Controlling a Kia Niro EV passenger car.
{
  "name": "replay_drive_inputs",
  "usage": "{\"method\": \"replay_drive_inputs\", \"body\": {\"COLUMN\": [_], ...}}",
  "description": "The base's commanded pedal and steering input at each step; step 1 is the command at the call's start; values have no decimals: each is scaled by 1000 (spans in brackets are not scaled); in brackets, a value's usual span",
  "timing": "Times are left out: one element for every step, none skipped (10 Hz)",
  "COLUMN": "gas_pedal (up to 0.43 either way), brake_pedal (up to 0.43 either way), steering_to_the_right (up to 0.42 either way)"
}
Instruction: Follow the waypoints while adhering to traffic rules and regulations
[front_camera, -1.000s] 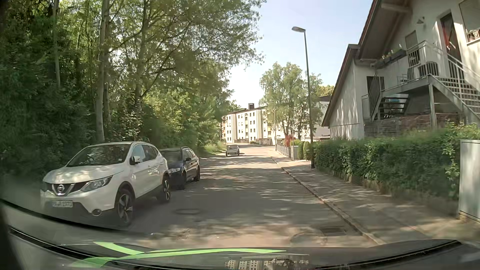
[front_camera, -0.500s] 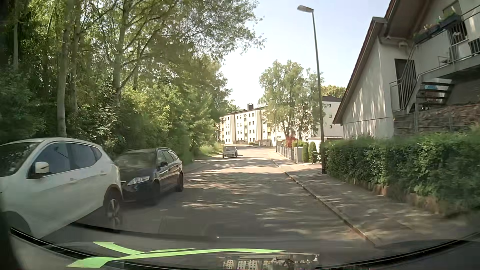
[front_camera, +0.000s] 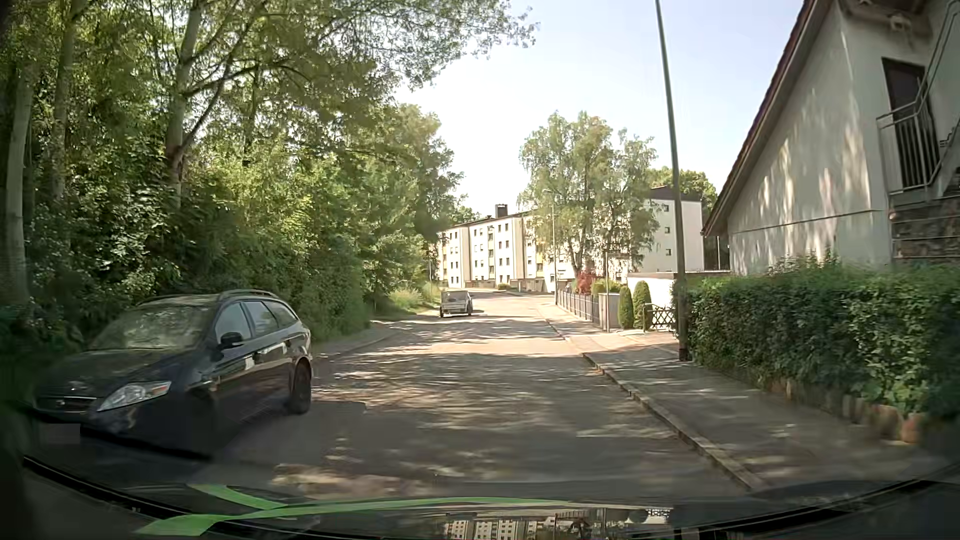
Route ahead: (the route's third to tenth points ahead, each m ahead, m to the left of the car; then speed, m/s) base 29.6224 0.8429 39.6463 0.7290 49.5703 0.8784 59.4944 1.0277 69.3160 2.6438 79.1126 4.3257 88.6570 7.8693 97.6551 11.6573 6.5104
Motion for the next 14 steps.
{"method": "replay_drive_inputs", "body": {"gas_pedal": [39,39,39,39,39,28,28,20,0,0,0,0,0,0], "brake_pedal": [0,0,0,0,0,0,0,0,0,0,0,0,0,0], "steering_to_the_right": [-5,-5,-5,-5,-5,-5,-6,-6,-6,-6,-6,-6,-6,-6]}}
